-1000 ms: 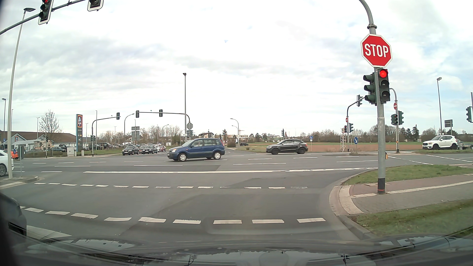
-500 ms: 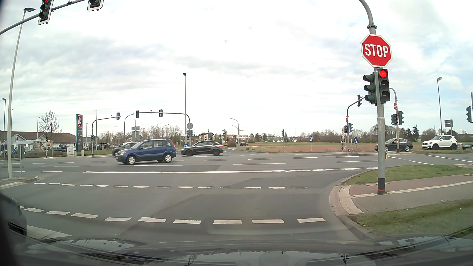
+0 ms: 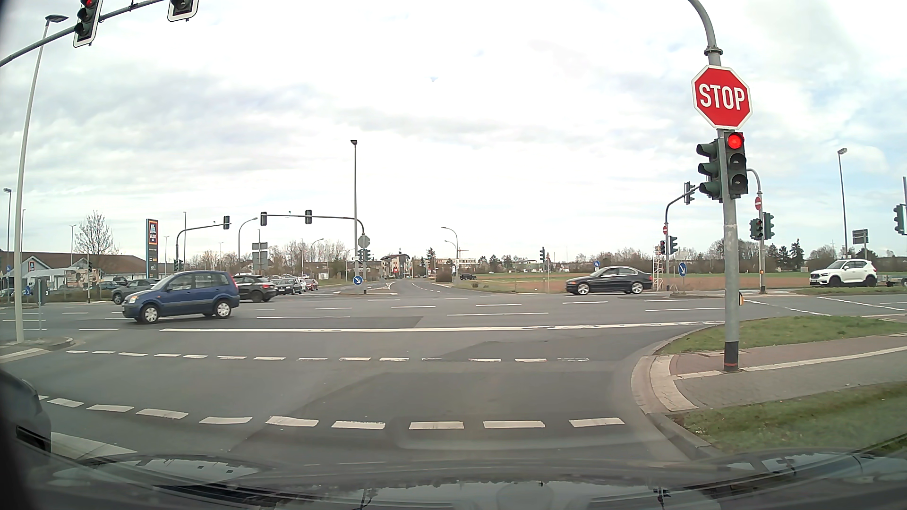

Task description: Follow the waypoints while adhering to traffic rules and regulations

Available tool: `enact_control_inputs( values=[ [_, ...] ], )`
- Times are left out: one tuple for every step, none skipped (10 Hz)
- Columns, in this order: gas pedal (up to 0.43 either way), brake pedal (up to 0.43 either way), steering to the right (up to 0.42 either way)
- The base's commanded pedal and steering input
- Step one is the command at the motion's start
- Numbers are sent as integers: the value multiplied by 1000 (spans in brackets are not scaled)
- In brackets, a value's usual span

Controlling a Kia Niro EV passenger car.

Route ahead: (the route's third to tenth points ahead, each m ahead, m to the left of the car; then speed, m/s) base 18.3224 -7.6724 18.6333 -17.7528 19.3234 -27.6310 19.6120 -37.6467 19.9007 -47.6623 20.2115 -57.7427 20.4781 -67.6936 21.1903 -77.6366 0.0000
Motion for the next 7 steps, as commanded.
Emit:
enact_control_inputs(
  values=[
    [0, 287, -1],
    [0, 287, -1],
    [0, 287, -1],
    [0, 293, -1],
    [0, 287, -1],
    [0, 287, -1],
    [0, 293, -1]
  ],
)
